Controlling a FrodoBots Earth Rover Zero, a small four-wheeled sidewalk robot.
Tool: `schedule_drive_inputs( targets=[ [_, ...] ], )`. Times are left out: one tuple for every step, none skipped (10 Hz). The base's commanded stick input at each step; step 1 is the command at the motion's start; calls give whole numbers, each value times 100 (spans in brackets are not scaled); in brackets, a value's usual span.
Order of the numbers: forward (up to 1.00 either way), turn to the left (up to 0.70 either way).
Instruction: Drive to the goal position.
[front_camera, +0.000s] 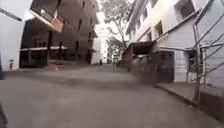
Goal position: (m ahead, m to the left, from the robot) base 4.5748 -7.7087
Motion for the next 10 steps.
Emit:
schedule_drive_inputs(
  targets=[
    [100, 0],
    [100, 0],
    [100, 0],
    [100, 0],
    [100, 0],
    [100, 0],
    [100, 0],
    [100, 0],
    [100, 0],
    [100, 0]
  ],
)
